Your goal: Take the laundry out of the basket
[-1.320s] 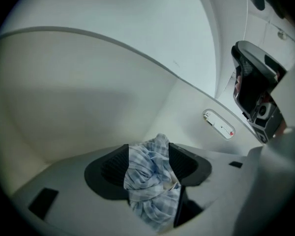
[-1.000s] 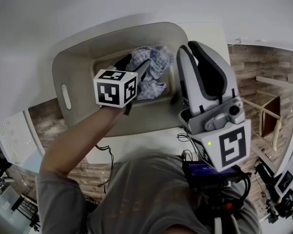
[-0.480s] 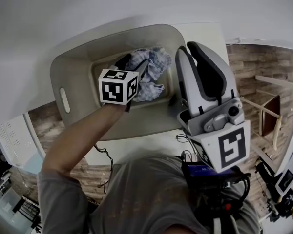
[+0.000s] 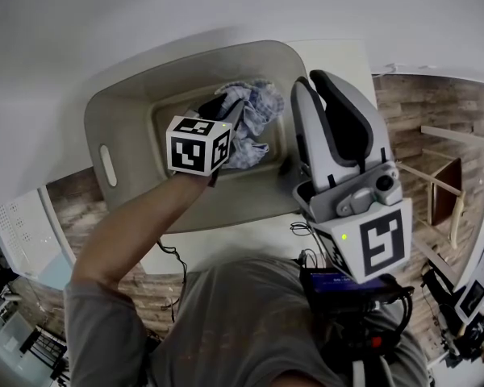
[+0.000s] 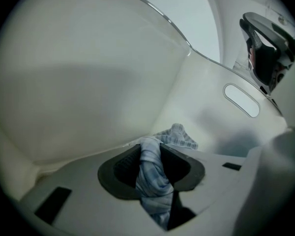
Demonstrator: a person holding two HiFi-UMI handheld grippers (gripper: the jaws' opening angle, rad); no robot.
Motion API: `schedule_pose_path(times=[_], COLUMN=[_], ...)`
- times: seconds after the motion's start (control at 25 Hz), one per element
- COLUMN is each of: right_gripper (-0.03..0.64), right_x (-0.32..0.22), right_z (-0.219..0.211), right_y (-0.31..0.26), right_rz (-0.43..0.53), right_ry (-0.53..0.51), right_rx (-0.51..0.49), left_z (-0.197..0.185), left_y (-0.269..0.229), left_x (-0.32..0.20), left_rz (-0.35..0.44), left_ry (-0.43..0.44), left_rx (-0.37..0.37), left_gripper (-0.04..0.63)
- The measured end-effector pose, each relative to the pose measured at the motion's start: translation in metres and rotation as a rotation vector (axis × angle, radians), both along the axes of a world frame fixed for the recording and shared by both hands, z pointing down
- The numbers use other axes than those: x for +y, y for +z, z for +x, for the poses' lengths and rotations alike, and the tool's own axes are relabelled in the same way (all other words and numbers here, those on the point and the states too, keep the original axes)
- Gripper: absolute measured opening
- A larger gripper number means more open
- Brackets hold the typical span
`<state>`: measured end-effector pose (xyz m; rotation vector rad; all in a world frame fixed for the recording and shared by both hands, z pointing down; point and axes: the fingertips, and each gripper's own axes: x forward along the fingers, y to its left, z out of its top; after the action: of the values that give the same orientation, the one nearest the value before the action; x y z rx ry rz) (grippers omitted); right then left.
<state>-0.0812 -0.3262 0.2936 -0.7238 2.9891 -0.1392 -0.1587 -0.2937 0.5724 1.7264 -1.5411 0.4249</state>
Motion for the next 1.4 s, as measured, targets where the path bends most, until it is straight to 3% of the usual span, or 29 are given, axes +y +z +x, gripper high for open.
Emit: schedule_pose_path(times=[0.48, 0.68, 0.92, 1.4], right_gripper=[0.058, 0.058, 0.058, 0.058], right_x=[0.005, 0.018, 0.038, 0.095], right_z=[0.007, 0.015, 0.03, 0.057], right_y=[-0.007, -0.015, -0.03, -0.063], right_rz=[0.046, 0.072, 0.102, 0.162], right_ry=[0.007, 0.005, 0.011, -0.026], right_rx=[-0.005, -0.015, -0.031, -0.072], left_z=[-0.003, -0.011, -0.017, -0.027], left_y=[-0.011, -0.044, -0.098, -0.225], left_x=[-0.015, -0.021, -0.018, 0.021], left_rz=[0.035, 0.134, 0.255, 0.498], left_ry=[-0.01, -0.001, -0.039, -0.124], left_rx=[-0.009, -0.075, -0.1, -0.198], left_gripper=[0.086, 0.084, 0.084, 0.084])
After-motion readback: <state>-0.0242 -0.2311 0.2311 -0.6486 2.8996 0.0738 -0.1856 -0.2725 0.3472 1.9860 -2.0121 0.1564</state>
